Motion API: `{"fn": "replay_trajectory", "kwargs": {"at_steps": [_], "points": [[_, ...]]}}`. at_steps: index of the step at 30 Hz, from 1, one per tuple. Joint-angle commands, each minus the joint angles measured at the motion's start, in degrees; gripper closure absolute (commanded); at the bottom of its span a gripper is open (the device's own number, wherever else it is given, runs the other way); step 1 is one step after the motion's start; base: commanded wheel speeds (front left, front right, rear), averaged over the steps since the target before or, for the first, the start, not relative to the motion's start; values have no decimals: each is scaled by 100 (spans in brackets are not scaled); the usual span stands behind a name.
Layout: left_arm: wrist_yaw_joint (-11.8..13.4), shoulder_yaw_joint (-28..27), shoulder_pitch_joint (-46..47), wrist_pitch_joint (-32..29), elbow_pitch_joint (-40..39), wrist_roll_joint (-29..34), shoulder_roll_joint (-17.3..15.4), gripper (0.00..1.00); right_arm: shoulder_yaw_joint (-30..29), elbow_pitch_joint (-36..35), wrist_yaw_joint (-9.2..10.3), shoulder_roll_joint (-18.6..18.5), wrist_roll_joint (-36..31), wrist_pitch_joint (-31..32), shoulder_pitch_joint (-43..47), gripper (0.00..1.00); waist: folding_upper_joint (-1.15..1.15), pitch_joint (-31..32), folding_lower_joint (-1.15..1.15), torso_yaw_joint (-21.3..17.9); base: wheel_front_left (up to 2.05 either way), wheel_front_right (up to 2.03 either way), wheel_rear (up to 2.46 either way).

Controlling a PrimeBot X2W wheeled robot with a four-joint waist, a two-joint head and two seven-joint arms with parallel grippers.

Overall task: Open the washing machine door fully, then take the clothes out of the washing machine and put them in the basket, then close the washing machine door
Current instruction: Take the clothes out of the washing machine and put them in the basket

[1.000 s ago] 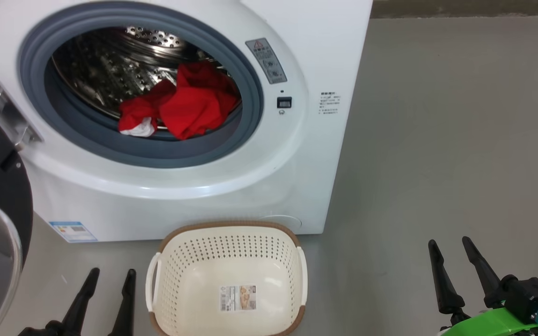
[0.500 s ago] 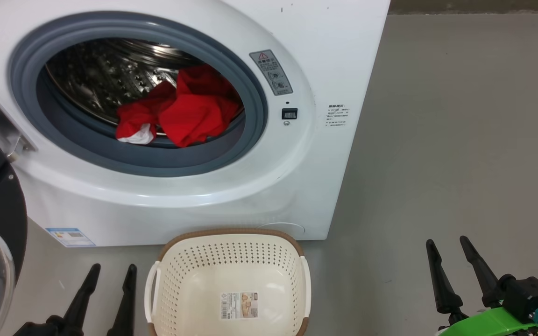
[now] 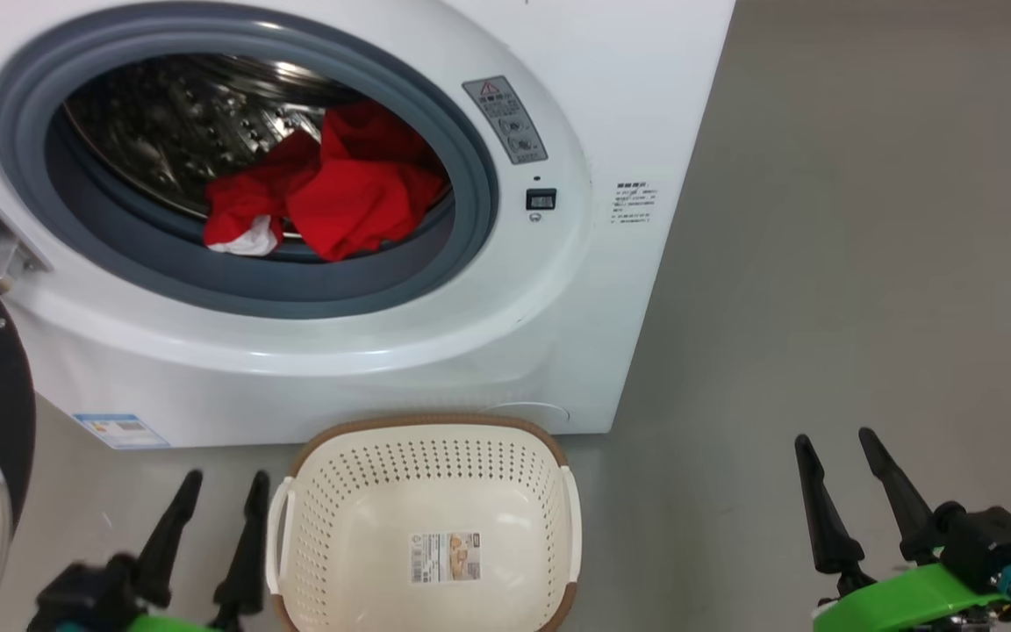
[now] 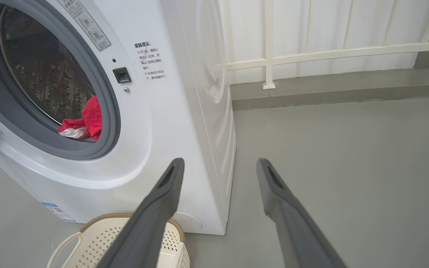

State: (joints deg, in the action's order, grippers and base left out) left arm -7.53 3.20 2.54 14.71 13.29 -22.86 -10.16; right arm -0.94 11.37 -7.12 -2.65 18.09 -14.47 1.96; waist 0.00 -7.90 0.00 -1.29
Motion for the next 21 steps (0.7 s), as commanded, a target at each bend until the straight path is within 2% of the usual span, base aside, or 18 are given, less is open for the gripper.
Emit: {"fn": "replay_trajectory", "kwargs": {"at_steps": [1, 8, 13, 21], "points": [[4, -143, 305, 29, -76, 11, -87, 0, 157, -171, -36, -35, -6, -52, -229, 0, 0, -107, 0, -22, 0, 0, 0], [4, 239, 1835, 29, 890, -57, -214, 0, 224, -271, -36, -25, 105, -52, -500, 0, 0, -766, 0, -114, 0, 0, 0], [4, 712, 3170, -13, 1743, -319, -403, 0, 287, -360, -36, -24, 217, -52, -806, 0, 0, -1348, 0, -216, 0, 0, 0], [4, 1129, 4986, -240, 3075, -751, -646, 0, 391, -464, -36, -23, 312, -52, -1226, 0, 0, -2019, 0, -438, 0, 0, 0]]}}
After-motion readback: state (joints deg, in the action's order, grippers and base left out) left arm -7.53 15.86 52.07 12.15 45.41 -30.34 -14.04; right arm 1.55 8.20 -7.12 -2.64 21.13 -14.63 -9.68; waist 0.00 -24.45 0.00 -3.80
